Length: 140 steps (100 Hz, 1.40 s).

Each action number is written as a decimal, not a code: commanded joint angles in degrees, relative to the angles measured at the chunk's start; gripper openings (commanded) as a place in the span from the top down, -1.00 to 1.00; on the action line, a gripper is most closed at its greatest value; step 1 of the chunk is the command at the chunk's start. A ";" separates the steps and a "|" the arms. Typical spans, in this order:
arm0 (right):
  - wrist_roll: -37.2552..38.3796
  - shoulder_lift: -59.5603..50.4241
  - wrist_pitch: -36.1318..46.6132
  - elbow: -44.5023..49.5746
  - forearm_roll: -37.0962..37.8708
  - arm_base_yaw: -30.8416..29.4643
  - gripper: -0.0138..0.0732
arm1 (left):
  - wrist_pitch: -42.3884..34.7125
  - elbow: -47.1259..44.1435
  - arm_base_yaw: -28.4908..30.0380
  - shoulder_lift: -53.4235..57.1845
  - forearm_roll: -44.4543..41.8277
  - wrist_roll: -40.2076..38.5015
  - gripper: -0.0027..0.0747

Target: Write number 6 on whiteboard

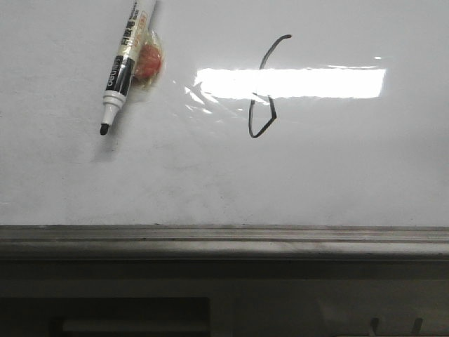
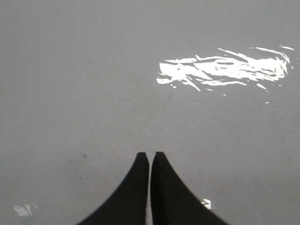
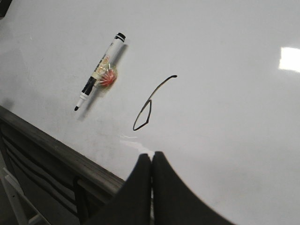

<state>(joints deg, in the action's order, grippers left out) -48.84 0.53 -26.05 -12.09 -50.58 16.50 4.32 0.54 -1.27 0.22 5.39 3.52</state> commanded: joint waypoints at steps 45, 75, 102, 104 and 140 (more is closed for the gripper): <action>-0.39 0.68 3.41 -1.44 -1.66 -0.28 0.79 | -3.63 -2.90 0.22 1.85 0.35 -0.04 0.98; -0.39 0.68 3.41 -1.44 -1.66 -0.28 0.79 | -3.63 -2.90 0.22 1.85 0.35 -0.04 0.98; -0.27 0.68 6.06 -1.44 1.78 -0.28 0.79 | -3.63 -2.90 0.22 1.85 0.35 -0.04 0.98; 0.07 0.68 7.38 -1.31 3.96 -0.28 0.79 | -3.63 -2.90 0.22 1.85 0.35 -0.04 0.98; 32.75 -0.10 26.71 8.70 46.09 -10.44 0.79 | -3.63 -2.90 0.22 1.85 0.35 -0.04 0.98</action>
<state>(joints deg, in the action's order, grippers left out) -19.92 0.44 -6.53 -4.46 -9.30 9.28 4.93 0.45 -1.27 0.22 5.39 3.52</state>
